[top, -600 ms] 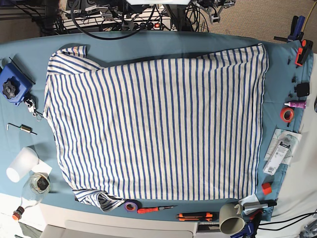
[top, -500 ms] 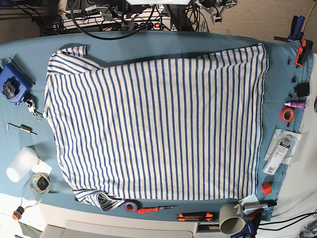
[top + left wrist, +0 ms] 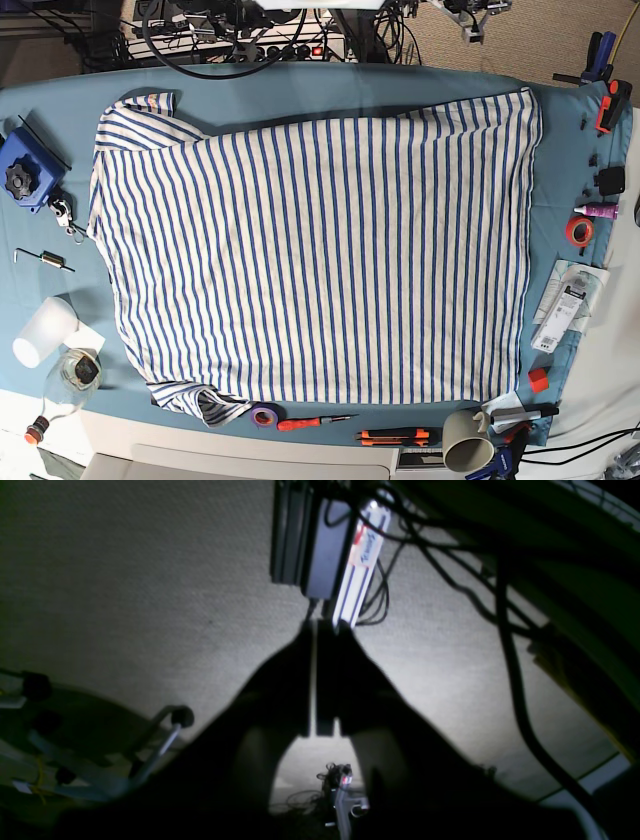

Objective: Fold the T-shirt properly

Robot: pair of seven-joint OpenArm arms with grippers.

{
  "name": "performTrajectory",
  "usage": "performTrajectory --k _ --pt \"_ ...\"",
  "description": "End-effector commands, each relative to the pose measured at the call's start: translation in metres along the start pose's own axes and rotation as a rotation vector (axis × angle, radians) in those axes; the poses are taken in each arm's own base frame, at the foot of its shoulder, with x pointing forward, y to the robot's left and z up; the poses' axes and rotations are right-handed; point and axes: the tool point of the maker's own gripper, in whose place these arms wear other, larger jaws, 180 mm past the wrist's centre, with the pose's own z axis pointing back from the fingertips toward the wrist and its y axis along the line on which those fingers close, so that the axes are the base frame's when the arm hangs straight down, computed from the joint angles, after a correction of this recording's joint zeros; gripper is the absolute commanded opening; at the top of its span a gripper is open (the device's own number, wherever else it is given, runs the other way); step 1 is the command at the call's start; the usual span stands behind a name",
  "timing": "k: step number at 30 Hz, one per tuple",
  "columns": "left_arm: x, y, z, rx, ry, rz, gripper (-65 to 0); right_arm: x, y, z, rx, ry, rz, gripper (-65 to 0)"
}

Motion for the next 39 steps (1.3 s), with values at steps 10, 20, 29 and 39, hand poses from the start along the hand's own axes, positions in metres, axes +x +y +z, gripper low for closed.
performTrajectory --k 10,20,29,39 --pt "-0.004 0.003 0.001 -0.006 0.003 -0.003 -65.0 0.002 0.0 0.001 0.006 -0.001 -0.004 -52.5" --pt "-0.004 0.003 0.001 -0.005 0.004 -0.003 -65.0 0.001 0.0 0.001 0.006 -0.001 -0.004 -52.5" --pt "-0.012 0.002 0.004 -0.031 -0.004 0.031 -65.0 -0.002 -0.008 0.006 -0.007 0.041 0.009 -52.5" --pt "-0.014 0.027 0.028 -0.02 -0.116 0.009 -65.0 -0.004 -0.036 0.027 -0.035 -0.04 0.077 -52.5"
